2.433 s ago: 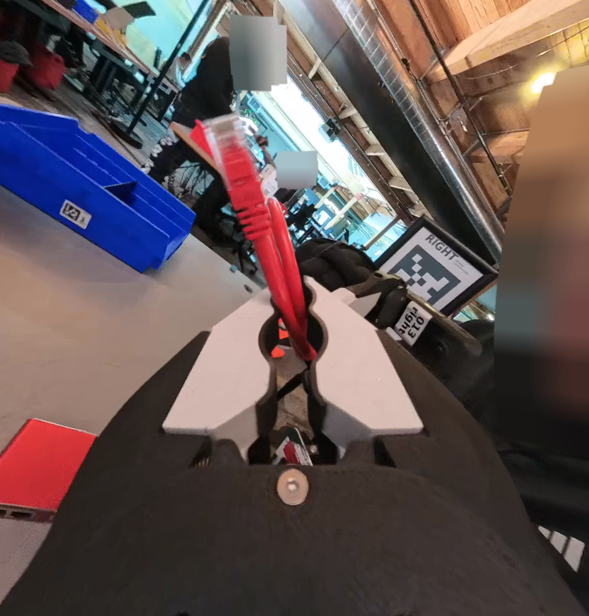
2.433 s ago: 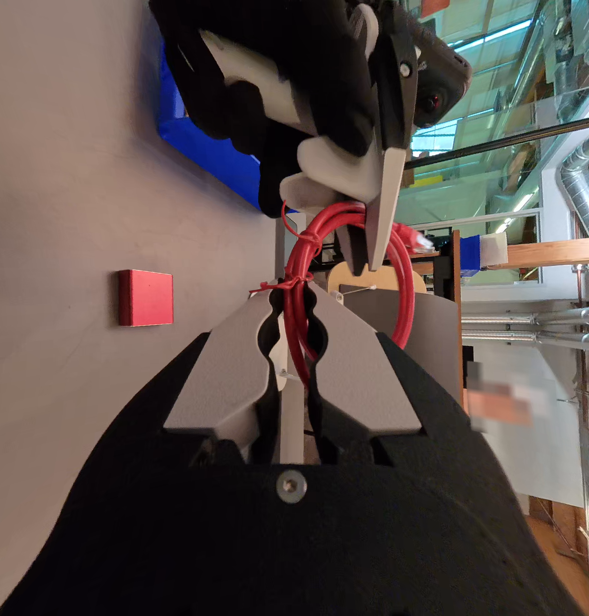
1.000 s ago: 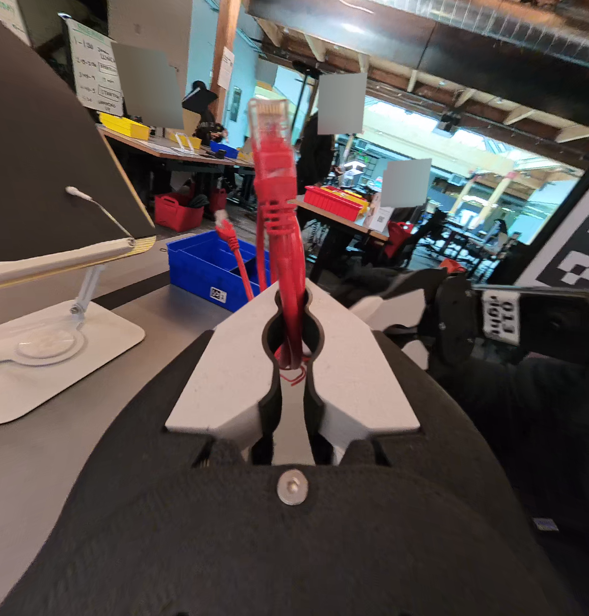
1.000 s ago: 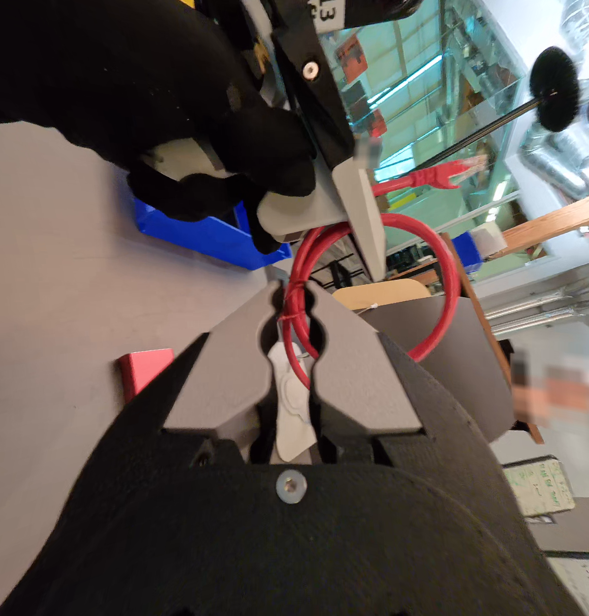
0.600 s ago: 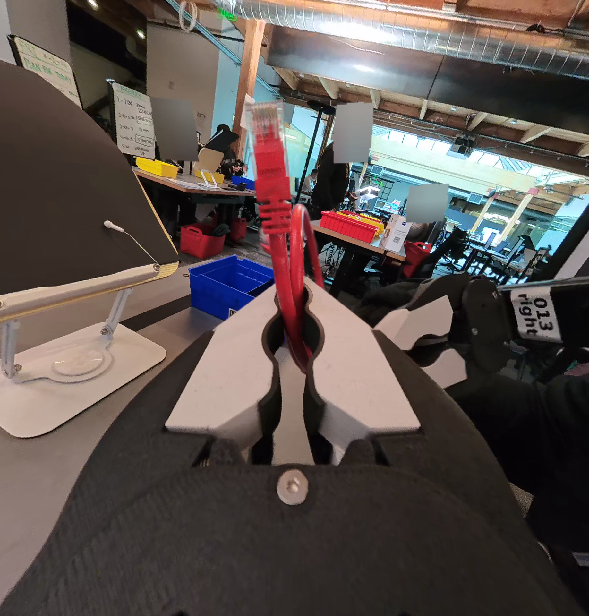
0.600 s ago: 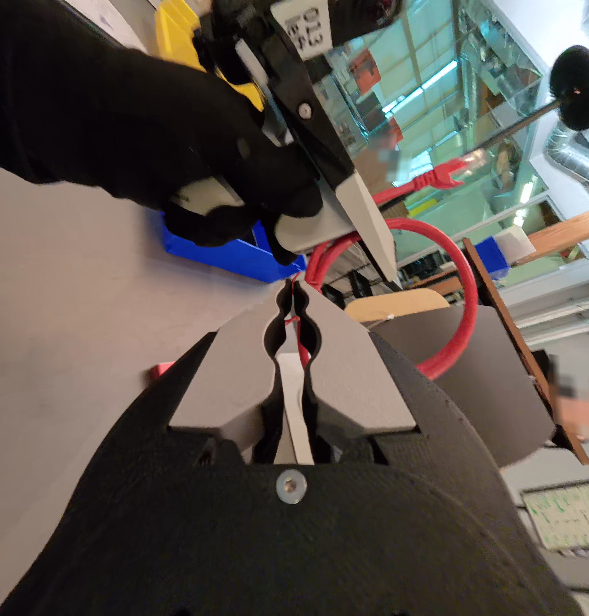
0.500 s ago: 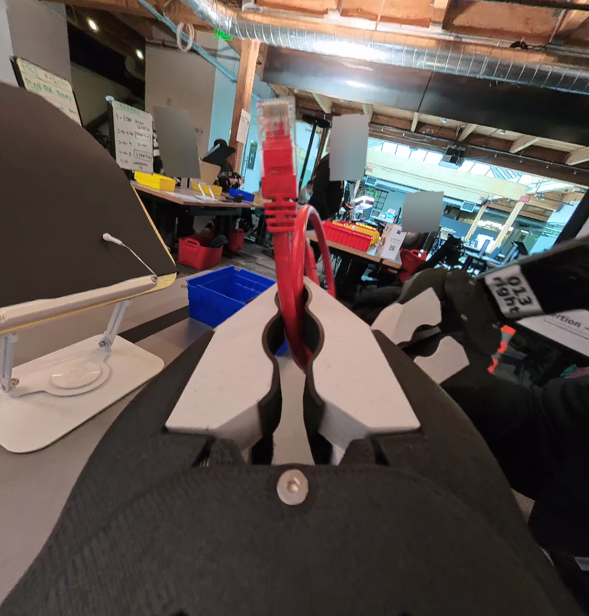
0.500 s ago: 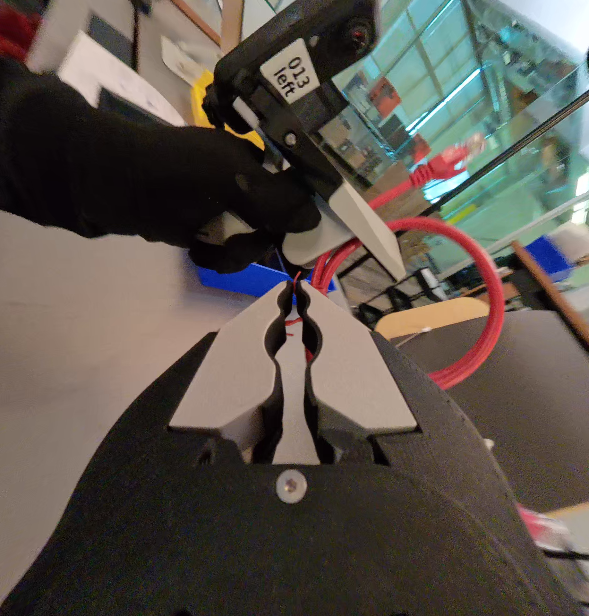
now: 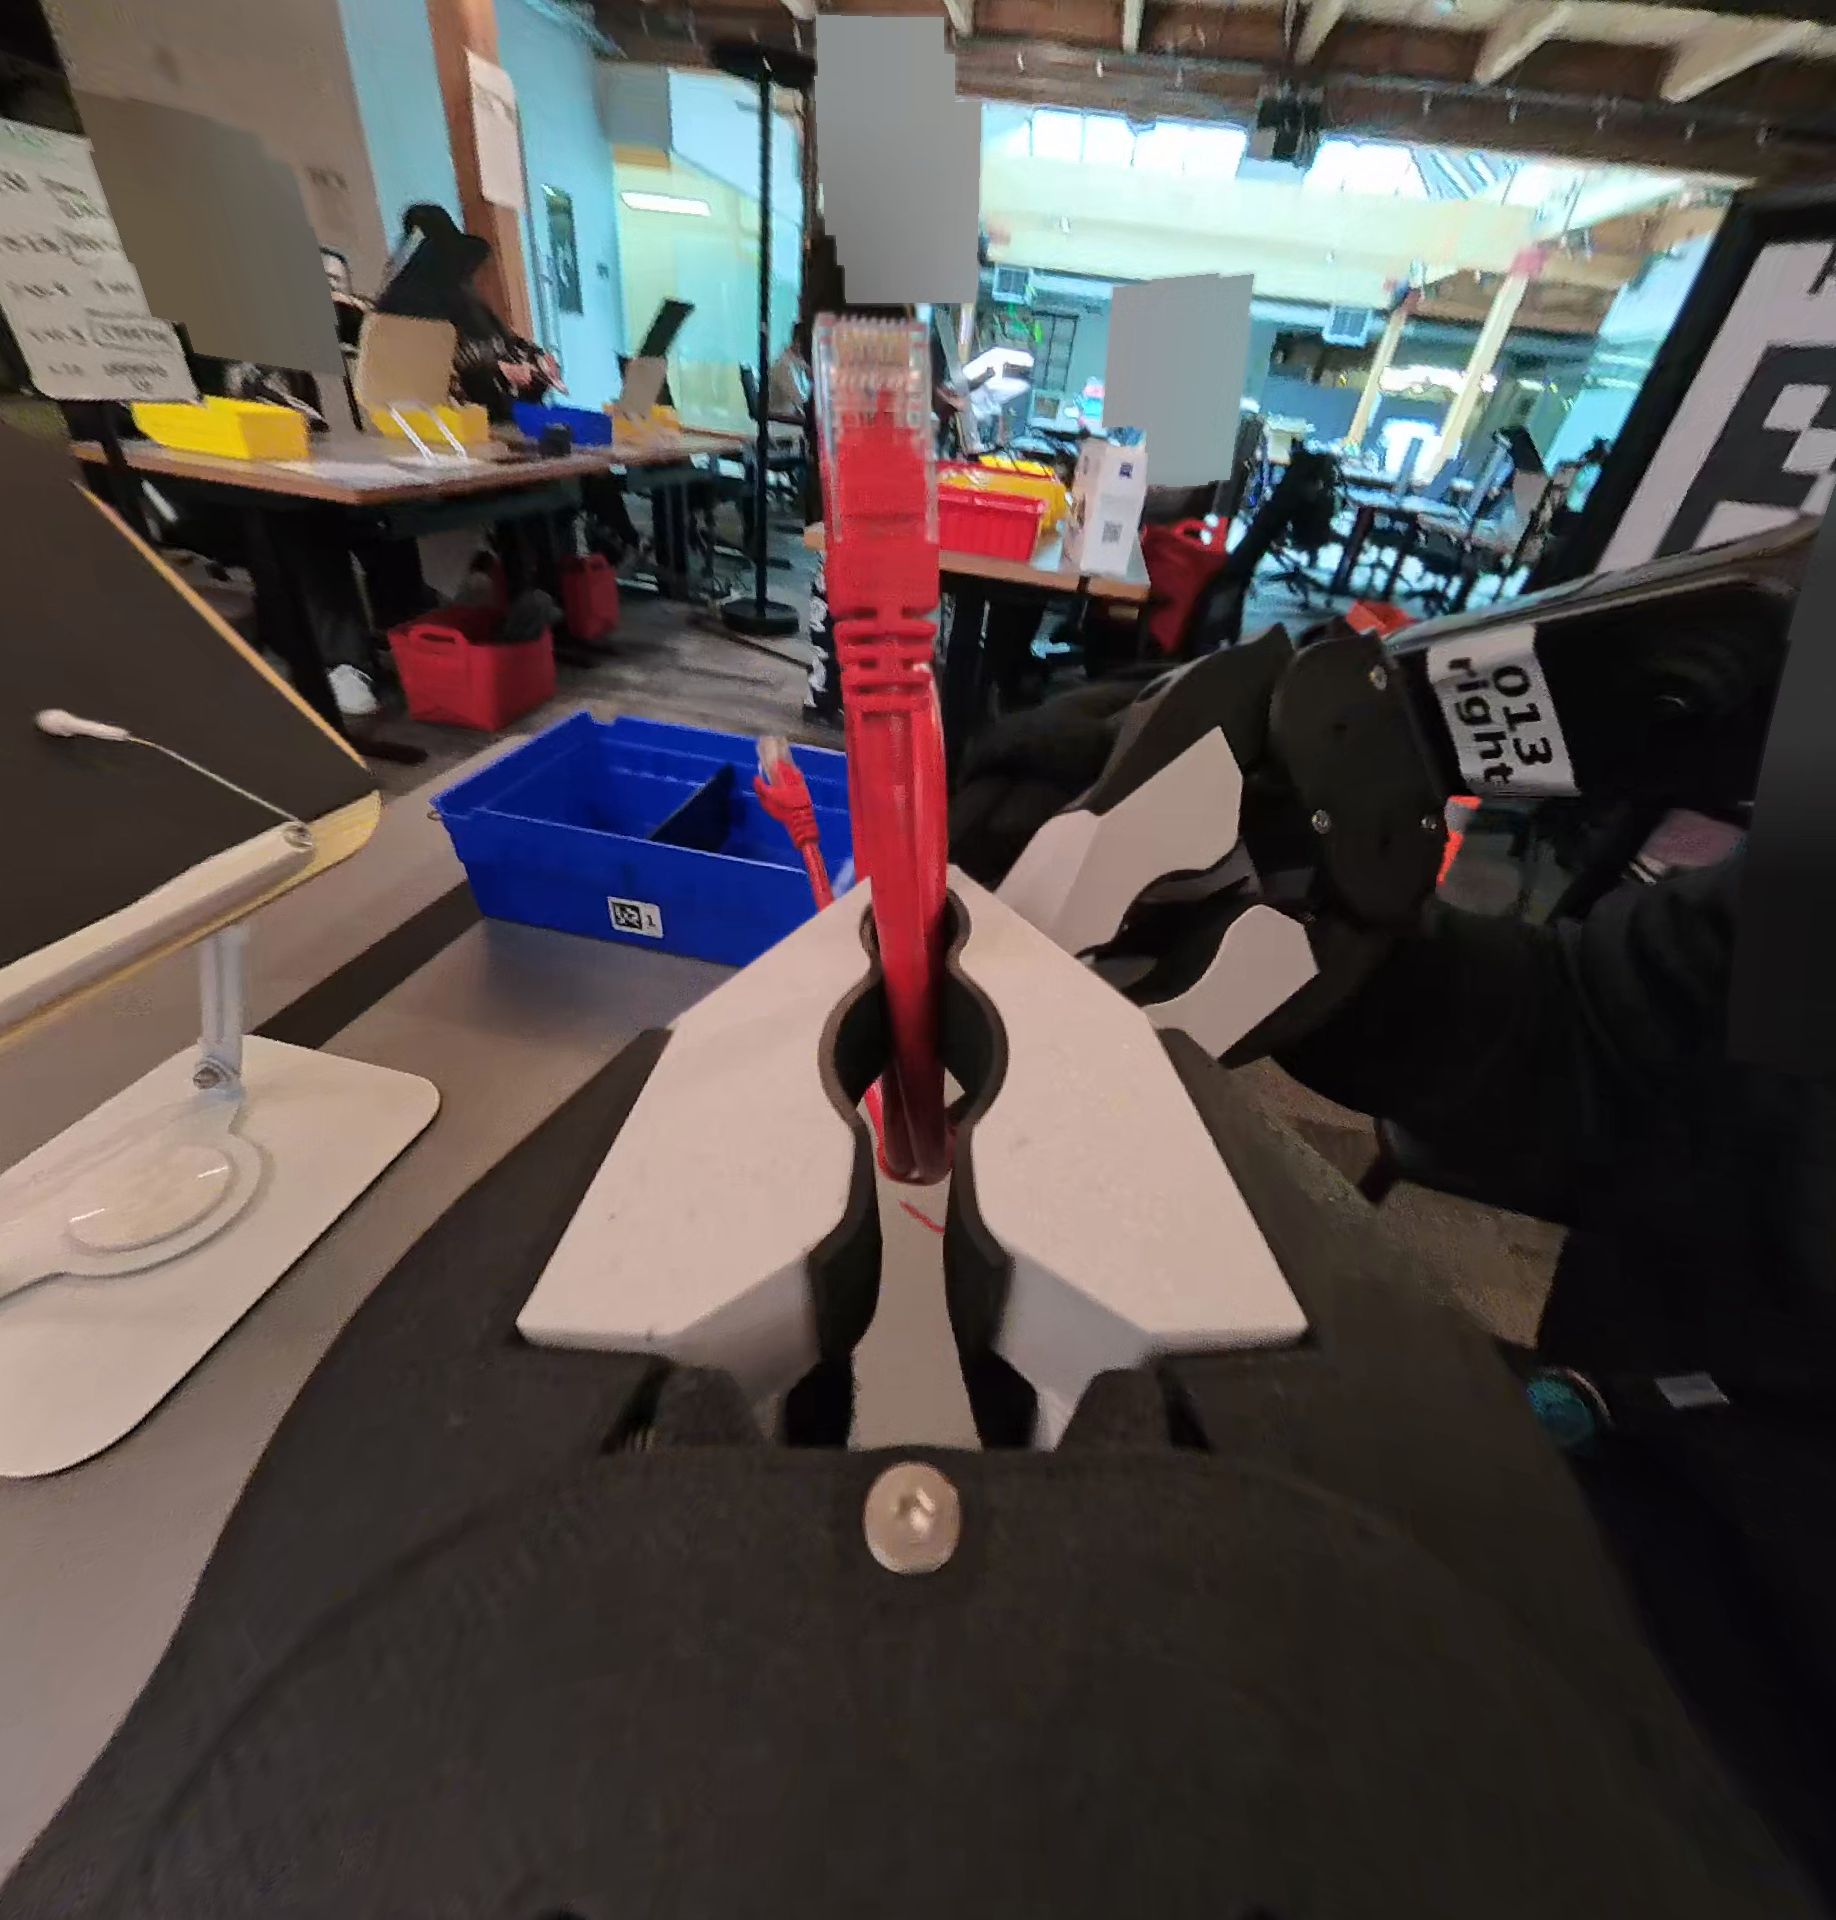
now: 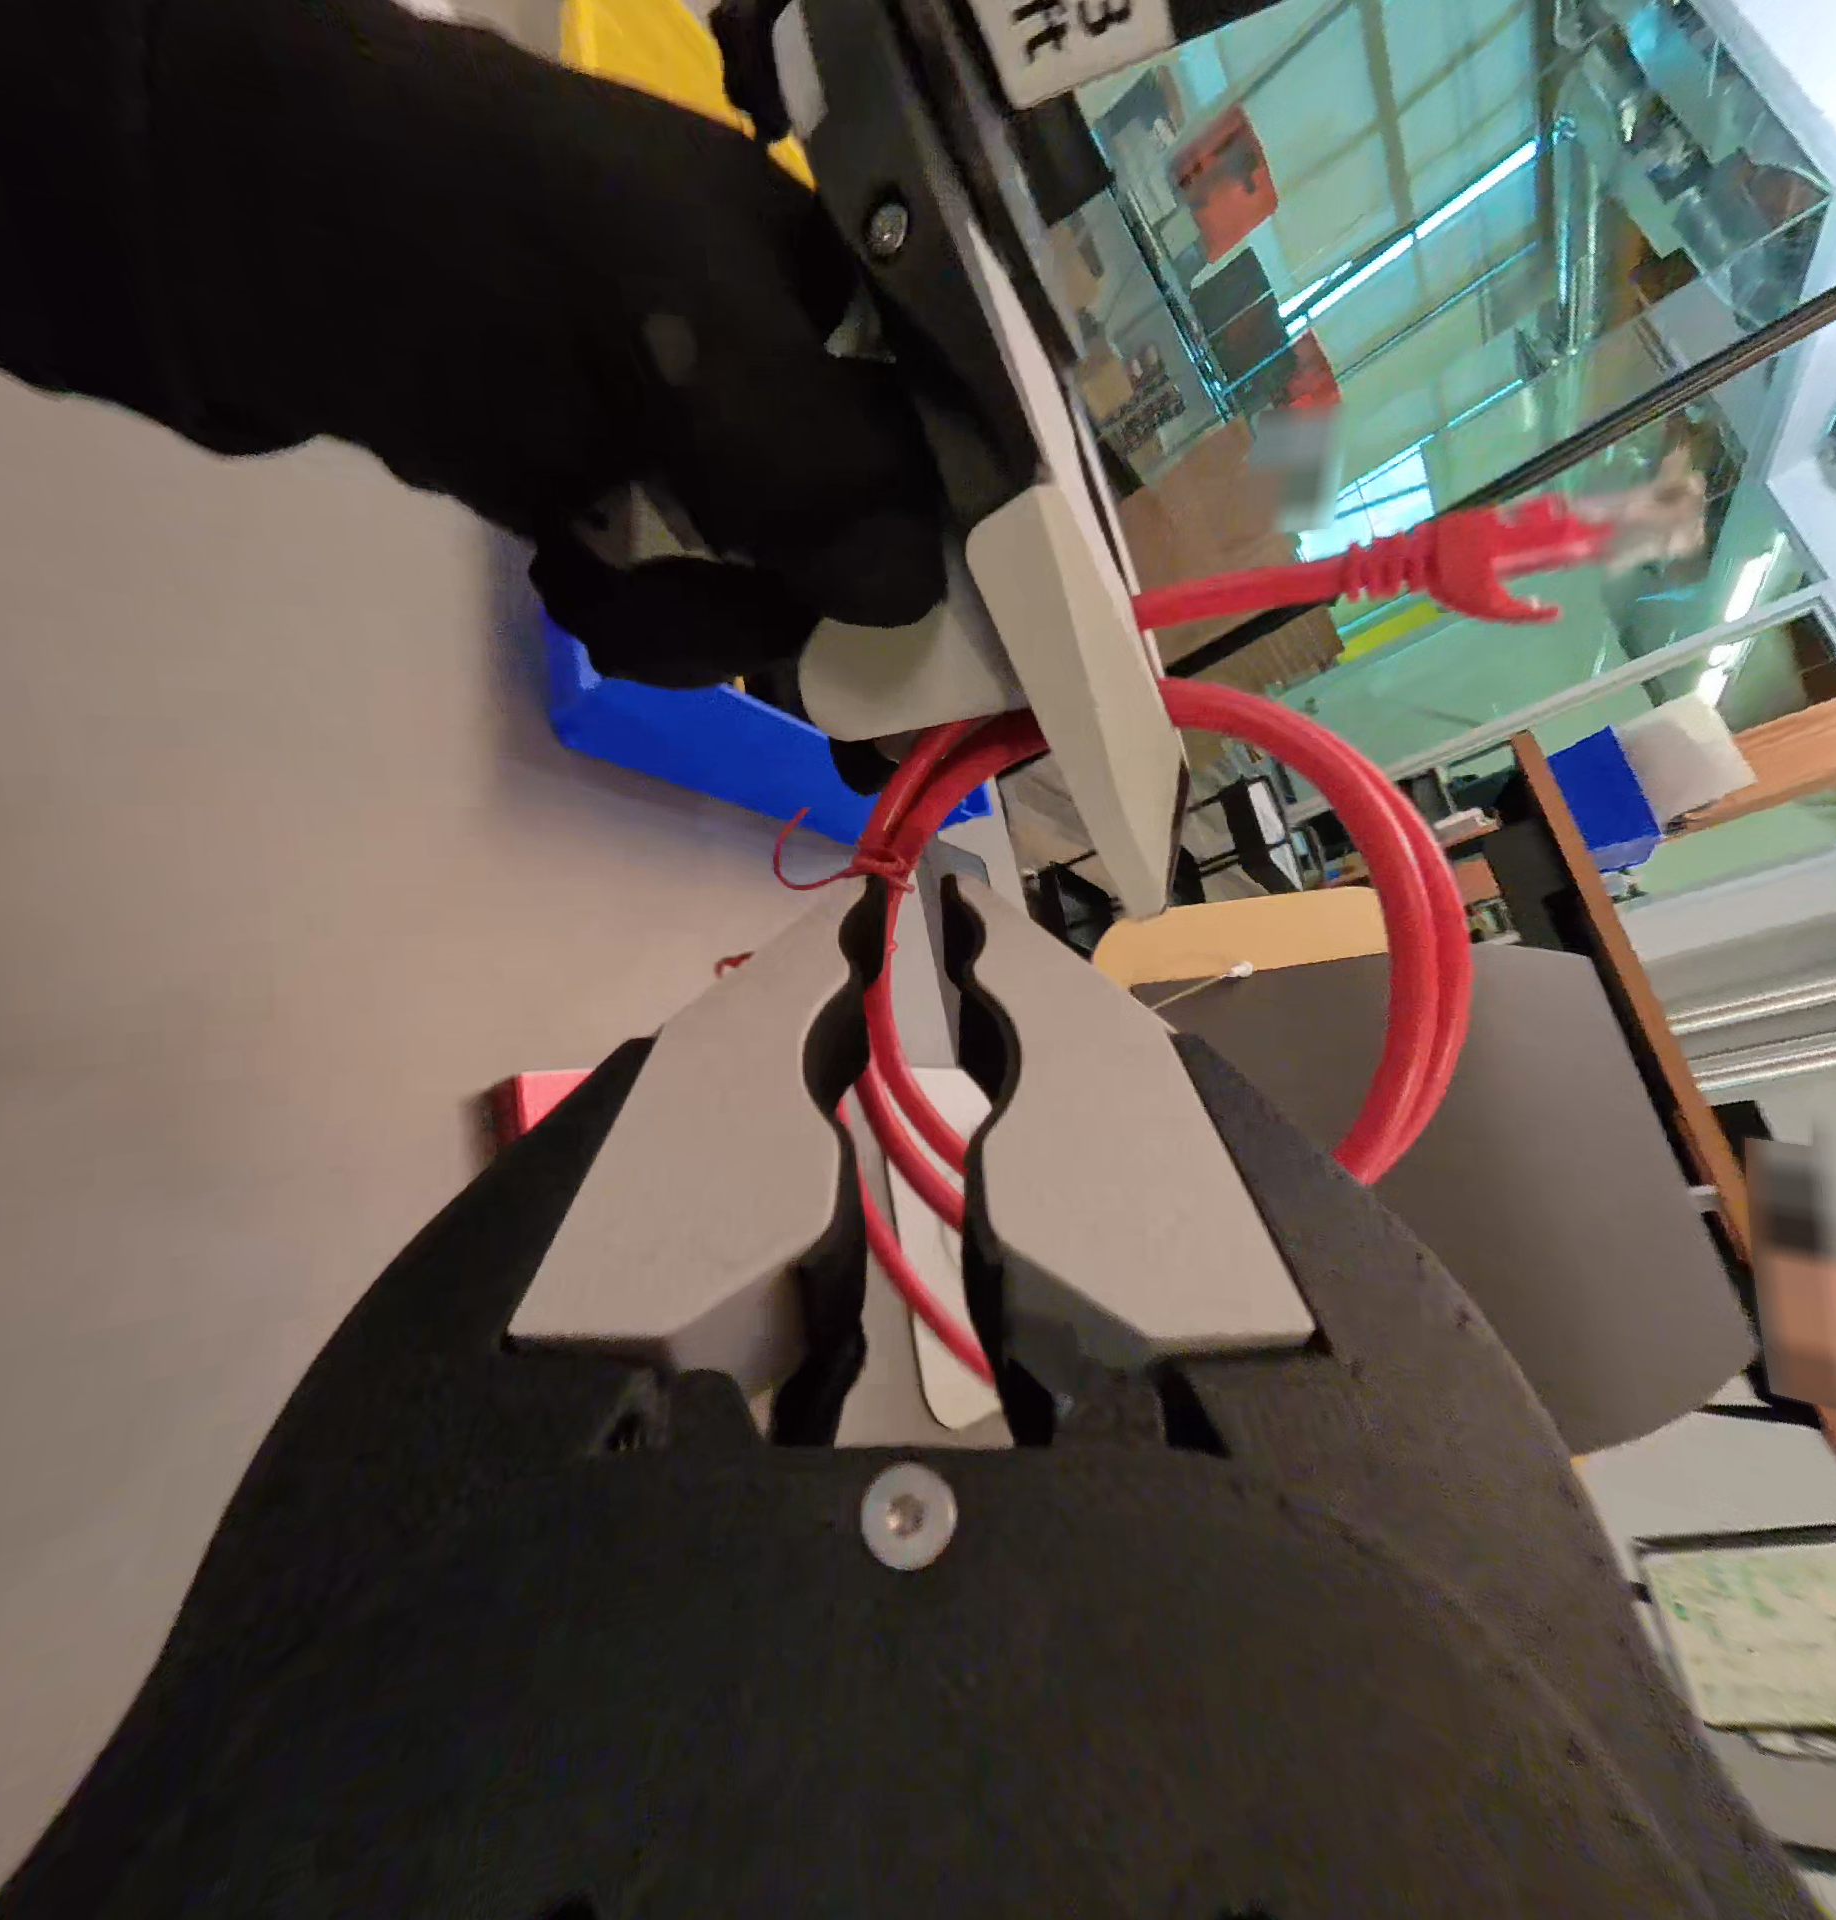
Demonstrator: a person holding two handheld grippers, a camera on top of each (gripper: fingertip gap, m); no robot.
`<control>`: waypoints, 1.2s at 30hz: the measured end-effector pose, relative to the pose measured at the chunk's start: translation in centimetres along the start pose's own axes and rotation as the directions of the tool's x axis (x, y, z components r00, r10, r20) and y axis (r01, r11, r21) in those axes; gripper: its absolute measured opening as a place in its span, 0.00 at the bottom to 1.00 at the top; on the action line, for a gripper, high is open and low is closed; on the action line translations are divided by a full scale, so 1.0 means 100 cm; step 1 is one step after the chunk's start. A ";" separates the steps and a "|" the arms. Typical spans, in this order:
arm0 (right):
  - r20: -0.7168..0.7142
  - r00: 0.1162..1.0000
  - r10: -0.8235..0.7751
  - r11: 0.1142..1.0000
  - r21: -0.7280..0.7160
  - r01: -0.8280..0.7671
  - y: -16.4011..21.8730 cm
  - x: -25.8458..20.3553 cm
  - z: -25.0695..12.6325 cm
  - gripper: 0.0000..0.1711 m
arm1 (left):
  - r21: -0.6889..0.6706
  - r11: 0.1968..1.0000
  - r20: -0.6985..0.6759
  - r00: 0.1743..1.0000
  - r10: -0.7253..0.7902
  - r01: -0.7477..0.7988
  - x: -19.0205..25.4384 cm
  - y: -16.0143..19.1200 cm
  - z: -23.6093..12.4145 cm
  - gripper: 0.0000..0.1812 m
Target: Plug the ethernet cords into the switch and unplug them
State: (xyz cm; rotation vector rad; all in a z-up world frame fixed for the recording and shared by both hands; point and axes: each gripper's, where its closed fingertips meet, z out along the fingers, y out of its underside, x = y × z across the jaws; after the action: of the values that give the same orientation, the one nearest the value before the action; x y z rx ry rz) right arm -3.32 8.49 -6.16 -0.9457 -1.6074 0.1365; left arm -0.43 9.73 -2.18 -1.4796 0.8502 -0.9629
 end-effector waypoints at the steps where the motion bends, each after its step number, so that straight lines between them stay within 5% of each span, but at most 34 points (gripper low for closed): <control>1: 0.008 1.000 -0.019 1.000 -0.017 0.019 0.002 -0.003 0.001 0.05 | -0.020 1.000 -0.013 1.000 0.000 -0.001 0.003 0.002 0.002 0.00; 14: 0.057 0.989 -0.134 0.991 -0.006 0.134 -0.004 -0.022 0.001 0.01 | -0.069 0.991 -0.151 0.981 -0.122 0.112 0.017 0.014 0.007 0.00; 20: 0.078 0.996 -0.050 0.998 -0.033 0.053 0.000 -0.019 0.001 0.00 | -0.041 0.992 -0.109 0.987 -0.122 0.118 0.007 0.013 0.005 0.00; 27: 0.035 0.999 -0.001 1.000 -0.024 0.002 -0.010 -0.005 -0.008 0.00 | 0.145 0.977 -0.010 0.988 -0.155 0.155 -0.023 -0.014 -0.021 0.00; 36: 0.007 1.000 -0.002 1.000 -0.016 0.003 -0.008 -0.005 0.002 0.08 | 0.072 0.984 -0.089 0.984 -0.156 0.163 0.001 -0.008 -0.006 0.00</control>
State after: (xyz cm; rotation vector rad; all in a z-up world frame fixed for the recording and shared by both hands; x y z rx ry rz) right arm -3.97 7.69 -6.17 -0.9561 -1.6179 0.1258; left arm -0.91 9.54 -1.32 -1.4645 0.7517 -1.1711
